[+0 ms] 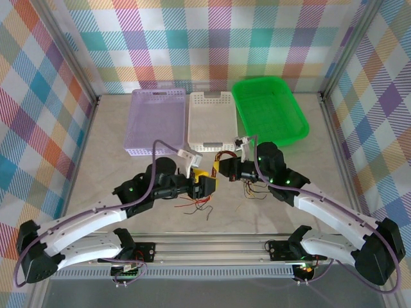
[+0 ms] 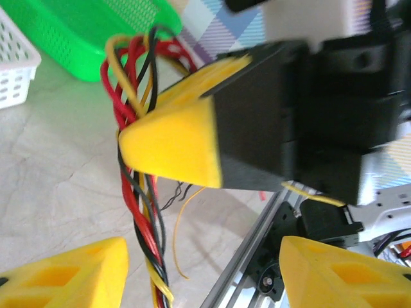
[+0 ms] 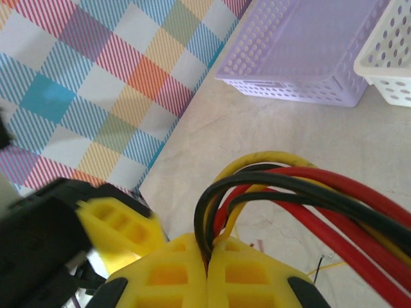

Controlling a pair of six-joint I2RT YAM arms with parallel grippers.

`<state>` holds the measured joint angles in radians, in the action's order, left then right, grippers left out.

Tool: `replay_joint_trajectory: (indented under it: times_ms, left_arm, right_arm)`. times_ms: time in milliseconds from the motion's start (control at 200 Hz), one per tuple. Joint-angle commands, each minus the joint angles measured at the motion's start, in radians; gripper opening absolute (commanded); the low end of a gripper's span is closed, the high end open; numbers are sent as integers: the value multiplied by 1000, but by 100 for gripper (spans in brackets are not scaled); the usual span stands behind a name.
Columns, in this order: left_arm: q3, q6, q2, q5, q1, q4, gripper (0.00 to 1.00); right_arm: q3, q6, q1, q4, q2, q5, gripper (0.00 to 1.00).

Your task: Untangle the cables

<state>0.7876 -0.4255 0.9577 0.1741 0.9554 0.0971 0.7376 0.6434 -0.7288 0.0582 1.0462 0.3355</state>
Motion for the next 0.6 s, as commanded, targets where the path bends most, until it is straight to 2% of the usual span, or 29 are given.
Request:
replay_joint_trajectory:
  times_ms: [0, 285, 595]
  left_arm:
    - [-42, 16, -56, -29, 11, 33, 64]
    - [-108, -20, -51, 15, 9, -42, 59]
    - [-116, -39, -30, 9, 10, -94, 56]
  right_arm:
    - [55, -24, -1, 5, 4, 51, 0]
    - [75, -5, -2, 17, 0, 114, 0]
    - [84, 5, -1, 15, 9, 144, 0]
